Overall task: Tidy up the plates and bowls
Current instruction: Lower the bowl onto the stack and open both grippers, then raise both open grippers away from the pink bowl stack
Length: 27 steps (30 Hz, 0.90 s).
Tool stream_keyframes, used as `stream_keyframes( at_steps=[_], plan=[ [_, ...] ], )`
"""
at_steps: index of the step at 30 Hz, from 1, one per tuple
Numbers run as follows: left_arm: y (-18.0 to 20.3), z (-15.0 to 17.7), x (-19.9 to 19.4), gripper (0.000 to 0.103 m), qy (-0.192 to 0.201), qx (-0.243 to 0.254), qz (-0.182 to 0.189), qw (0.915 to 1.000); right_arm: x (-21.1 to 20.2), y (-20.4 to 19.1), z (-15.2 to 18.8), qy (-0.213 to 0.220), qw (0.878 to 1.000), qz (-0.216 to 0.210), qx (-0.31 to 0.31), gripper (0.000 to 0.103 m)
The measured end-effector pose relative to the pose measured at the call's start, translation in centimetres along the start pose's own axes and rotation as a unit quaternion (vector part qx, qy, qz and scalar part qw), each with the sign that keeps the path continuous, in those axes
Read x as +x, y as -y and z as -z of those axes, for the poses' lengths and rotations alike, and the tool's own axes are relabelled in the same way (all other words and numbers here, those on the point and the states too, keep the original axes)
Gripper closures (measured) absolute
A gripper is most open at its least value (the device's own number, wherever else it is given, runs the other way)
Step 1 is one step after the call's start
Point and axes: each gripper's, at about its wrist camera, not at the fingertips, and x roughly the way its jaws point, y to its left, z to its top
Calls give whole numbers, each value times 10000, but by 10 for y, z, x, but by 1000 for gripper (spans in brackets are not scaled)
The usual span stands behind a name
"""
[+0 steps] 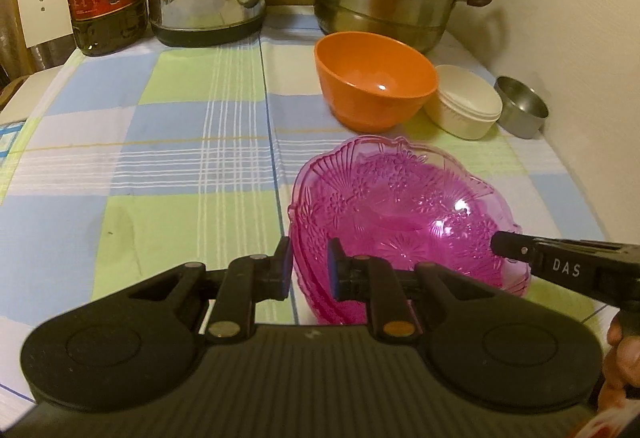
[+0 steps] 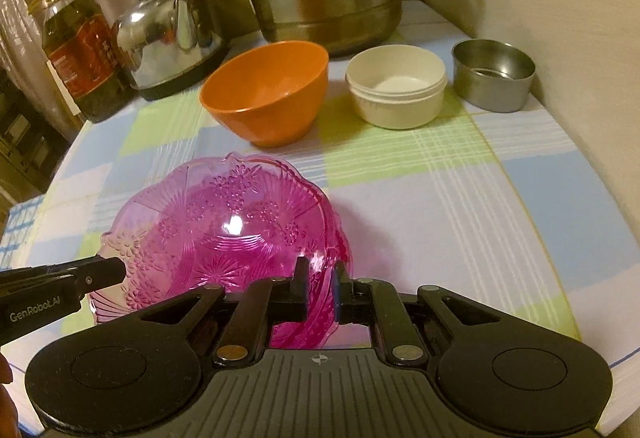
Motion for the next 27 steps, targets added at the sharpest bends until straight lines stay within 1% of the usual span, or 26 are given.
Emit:
stream_keyframes(
  at_steps=[12, 22, 23, 24, 25, 26, 27],
  plan=[
    [4, 2, 9, 88, 0, 219, -98, 9997, 6, -5, 0, 71, 9996, 142, -227, 91],
    [4, 7, 15, 86, -67, 216, -133, 9997, 9, -6, 1, 68, 9994, 138, -310, 90],
    [3, 7, 15, 82, -49, 203, -141, 9997, 9, -5, 0, 60, 9995, 113, -275, 88],
    [2, 7, 15, 80, -46, 178, -151, 9997, 9, -3, 0, 62, 9997, 95, -210, 79],
    [2, 7, 14, 78, -43, 153, -153, 9998, 9, 0, -1, 42, 9999, 63, -134, 65],
    [1, 7, 14, 78, -35, 124, -147, 9998, 9, 3, -1, 2, 10000, 15, -28, 60],
    [0, 7, 13, 77, -26, 102, -141, 9998, 9, 6, -1, -3, 10000, -29, 50, 57]
  ],
)
